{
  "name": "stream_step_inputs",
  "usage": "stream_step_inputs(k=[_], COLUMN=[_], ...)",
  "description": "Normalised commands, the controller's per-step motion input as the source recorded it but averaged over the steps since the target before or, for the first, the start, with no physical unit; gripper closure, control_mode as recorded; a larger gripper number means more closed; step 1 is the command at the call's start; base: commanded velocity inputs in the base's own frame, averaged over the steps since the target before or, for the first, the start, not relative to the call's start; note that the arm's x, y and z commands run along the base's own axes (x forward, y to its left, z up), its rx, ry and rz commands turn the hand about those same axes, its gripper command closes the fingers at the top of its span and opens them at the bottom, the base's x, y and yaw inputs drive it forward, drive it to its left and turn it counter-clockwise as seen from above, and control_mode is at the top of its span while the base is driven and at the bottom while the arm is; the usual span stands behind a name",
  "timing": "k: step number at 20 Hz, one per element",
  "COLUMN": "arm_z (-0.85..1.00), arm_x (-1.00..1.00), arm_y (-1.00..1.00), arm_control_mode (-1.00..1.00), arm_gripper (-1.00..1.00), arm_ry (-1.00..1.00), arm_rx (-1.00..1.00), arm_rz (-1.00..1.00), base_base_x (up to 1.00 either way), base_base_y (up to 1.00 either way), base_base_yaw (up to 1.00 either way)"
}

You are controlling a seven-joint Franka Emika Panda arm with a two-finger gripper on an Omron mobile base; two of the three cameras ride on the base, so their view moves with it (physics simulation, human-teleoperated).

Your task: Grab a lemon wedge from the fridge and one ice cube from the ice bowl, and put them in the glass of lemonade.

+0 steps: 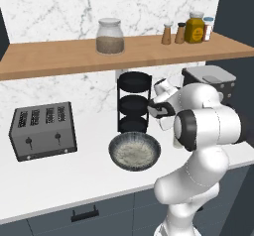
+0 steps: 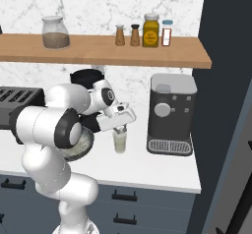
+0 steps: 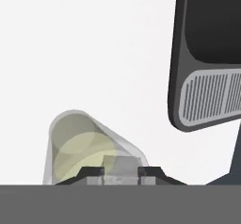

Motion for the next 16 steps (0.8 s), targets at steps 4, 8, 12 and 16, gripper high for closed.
stream_step_inputs(k=[4,8,12,16], arm_z=[0.06,0.0,0.0,0.0], arm_x=[-0.14,-0.19,-0.05,0.06], arm_y=[0.06,0.1,0.02,0.0], arm_control_mode=[-1.0,-1.0,-1.0,-1.0], arm_gripper=[1.0,1.0,1.0,1.0], arm_ry=[0.0,0.01,0.02,0.03], arm_rx=[-0.01,-0.02,-0.01,0.0], arm_rz=[0.0,0.0,0.0,0.0], base_base_x=[0.0,0.0,0.0,0.0], base_base_y=[0.0,0.0,0.0,0.0], base_base_yaw=[0.0,0.0,0.0,0.0])
